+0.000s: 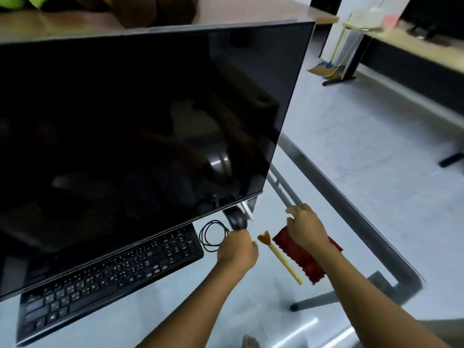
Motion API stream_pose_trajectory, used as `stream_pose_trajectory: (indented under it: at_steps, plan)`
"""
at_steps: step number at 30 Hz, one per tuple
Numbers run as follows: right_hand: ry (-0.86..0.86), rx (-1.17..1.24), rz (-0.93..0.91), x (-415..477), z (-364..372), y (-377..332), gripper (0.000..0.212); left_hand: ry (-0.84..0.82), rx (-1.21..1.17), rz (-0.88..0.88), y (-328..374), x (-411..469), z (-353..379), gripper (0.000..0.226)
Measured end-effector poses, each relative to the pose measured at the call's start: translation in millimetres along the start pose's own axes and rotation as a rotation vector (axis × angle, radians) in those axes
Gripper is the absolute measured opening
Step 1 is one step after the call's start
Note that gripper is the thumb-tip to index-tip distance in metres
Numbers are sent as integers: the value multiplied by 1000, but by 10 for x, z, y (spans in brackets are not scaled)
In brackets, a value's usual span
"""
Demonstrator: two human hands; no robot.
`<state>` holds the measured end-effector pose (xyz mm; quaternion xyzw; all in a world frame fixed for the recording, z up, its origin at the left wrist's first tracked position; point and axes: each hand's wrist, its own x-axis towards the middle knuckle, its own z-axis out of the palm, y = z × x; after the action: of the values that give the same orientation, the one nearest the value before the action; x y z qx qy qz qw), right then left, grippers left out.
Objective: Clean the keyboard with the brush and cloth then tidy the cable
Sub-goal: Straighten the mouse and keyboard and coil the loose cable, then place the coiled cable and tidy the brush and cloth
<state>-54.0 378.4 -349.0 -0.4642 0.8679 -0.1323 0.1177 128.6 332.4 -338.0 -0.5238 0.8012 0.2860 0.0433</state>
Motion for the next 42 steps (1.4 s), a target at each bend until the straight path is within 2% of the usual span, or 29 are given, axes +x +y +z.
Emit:
stream_pose_trajectory:
  at_steps: [5,8,12,17,20,22,27,33,37,42]
  plan:
    - [-179,-119,222,85,-59,553,37,-135,-215,-161,424,172,374,42]
    - [-222,-128,291,63,-3,688,42,-137,-201,-235,554,262,592,39]
    - [-220,-79,309,90,85,782,44,-83,-329,-300,647,361,789,16]
    - [-336,130,245,159,67,821,37,-48,-318,-267,670,340,747,21]
    - [-335,238,168,167,-112,801,20,-50,-394,-239,692,293,590,24]
    - [-255,309,156,210,-309,758,15,-61,-471,-205,778,307,394,23]
    - [18,382,172,483,-1045,574,23,-86,-495,-49,1250,292,-359,13]
    - [232,464,73,962,-2426,118,20,-7,-492,222,2010,143,-1586,19]
    - [271,633,-27,1170,-3265,-374,11,83,-589,326,2405,124,-2381,18]
    - [275,733,-157,1482,-3917,-1012,11,230,-616,332,2566,274,-3310,16]
